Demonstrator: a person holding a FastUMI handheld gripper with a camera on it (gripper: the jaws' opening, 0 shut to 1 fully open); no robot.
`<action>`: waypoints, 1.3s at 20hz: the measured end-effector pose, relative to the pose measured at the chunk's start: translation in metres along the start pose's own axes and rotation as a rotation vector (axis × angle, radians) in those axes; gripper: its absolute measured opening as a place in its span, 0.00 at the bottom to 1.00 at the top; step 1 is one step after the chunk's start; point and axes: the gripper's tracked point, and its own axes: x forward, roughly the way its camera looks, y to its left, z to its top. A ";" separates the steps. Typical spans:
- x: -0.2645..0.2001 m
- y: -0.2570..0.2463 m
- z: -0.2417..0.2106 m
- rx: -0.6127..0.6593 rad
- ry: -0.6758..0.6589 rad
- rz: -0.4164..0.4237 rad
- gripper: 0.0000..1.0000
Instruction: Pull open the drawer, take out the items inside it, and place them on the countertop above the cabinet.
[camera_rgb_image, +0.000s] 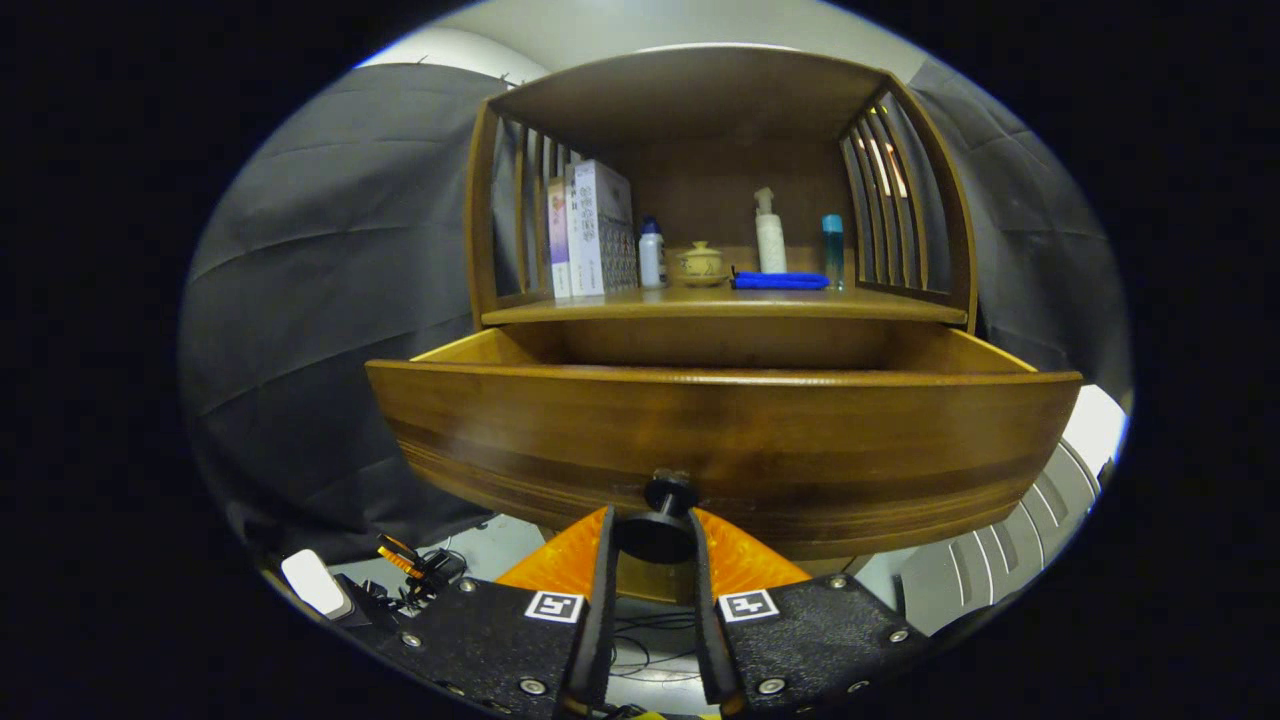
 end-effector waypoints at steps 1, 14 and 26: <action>-0.008 0.004 -0.001 0.005 0.011 0.005 0.35; -0.049 0.013 0.041 -0.110 -0.166 0.125 0.70; -0.044 0.015 0.135 -0.113 -0.230 0.203 0.94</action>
